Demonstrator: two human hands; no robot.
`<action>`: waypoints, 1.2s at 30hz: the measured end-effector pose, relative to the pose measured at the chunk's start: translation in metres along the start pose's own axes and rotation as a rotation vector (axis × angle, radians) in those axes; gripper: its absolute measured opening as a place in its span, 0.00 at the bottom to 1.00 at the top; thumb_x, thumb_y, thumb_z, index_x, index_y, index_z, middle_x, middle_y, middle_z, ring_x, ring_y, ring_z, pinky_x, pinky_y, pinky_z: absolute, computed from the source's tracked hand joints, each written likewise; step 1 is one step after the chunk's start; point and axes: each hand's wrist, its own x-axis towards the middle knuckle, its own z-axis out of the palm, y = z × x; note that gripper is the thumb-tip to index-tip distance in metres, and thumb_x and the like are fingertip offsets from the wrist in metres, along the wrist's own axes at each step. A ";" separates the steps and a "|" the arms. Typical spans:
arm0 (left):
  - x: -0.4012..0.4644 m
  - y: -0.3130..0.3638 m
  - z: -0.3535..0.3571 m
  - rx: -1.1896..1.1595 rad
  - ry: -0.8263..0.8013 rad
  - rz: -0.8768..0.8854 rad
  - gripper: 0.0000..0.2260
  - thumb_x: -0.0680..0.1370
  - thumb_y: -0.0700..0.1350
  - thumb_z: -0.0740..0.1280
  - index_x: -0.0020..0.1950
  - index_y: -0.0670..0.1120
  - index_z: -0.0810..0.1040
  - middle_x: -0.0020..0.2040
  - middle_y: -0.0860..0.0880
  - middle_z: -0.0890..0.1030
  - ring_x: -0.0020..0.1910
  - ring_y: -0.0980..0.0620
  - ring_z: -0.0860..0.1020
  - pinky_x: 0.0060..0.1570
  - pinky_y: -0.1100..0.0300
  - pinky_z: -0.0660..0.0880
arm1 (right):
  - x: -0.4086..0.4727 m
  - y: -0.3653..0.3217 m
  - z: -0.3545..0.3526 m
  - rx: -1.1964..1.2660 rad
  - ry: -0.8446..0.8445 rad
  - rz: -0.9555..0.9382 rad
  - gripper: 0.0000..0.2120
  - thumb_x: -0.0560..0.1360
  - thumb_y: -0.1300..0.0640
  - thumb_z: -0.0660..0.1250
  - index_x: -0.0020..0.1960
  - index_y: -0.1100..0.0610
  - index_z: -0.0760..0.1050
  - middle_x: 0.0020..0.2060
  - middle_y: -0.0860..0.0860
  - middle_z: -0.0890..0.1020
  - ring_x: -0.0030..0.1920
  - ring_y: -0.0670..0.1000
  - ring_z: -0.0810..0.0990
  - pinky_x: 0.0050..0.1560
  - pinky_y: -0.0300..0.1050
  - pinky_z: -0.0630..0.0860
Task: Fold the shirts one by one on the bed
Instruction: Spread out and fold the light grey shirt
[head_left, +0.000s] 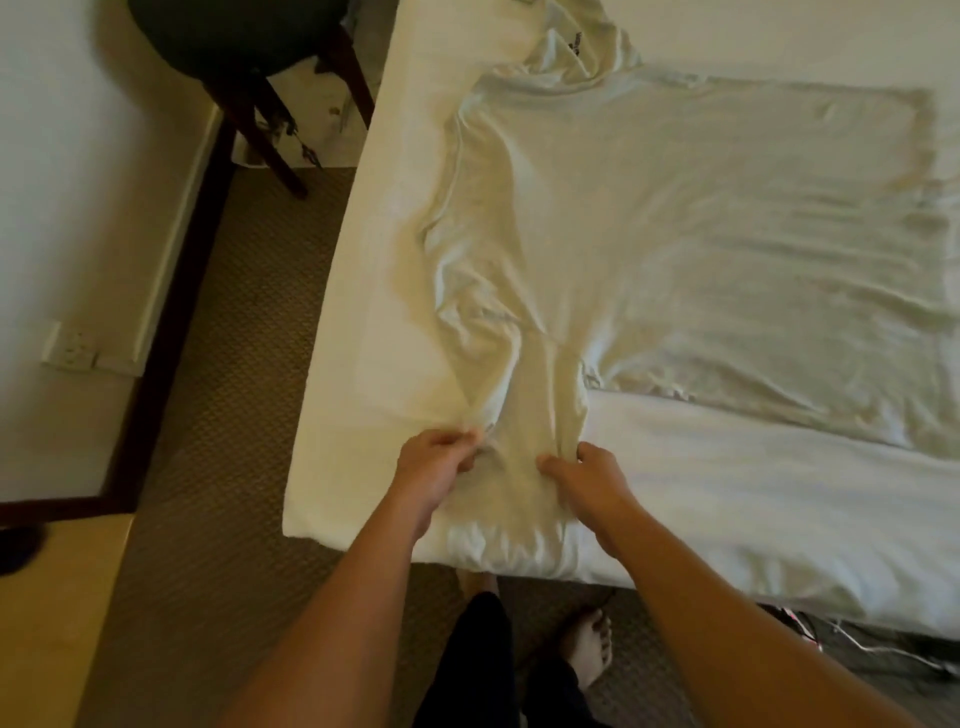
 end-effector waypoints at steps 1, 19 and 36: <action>-0.002 -0.003 0.001 0.056 -0.007 0.011 0.11 0.78 0.52 0.72 0.48 0.43 0.84 0.44 0.47 0.84 0.40 0.51 0.80 0.37 0.58 0.73 | -0.002 0.005 -0.001 0.003 0.003 -0.003 0.07 0.78 0.54 0.70 0.51 0.57 0.77 0.47 0.52 0.83 0.47 0.54 0.82 0.50 0.53 0.82; -0.043 -0.070 0.002 -0.187 -0.002 -0.053 0.07 0.83 0.48 0.66 0.53 0.48 0.81 0.51 0.51 0.83 0.51 0.51 0.80 0.46 0.55 0.79 | -0.026 0.069 -0.025 -0.175 -0.111 -0.026 0.05 0.81 0.58 0.65 0.50 0.58 0.77 0.43 0.57 0.85 0.38 0.56 0.85 0.34 0.47 0.81; 0.053 0.060 0.012 0.081 0.230 0.106 0.16 0.75 0.56 0.71 0.37 0.44 0.77 0.35 0.47 0.79 0.37 0.45 0.77 0.40 0.55 0.72 | 0.028 -0.003 -0.043 -0.509 0.079 -0.167 0.16 0.79 0.39 0.64 0.48 0.52 0.76 0.42 0.48 0.81 0.41 0.50 0.80 0.40 0.46 0.76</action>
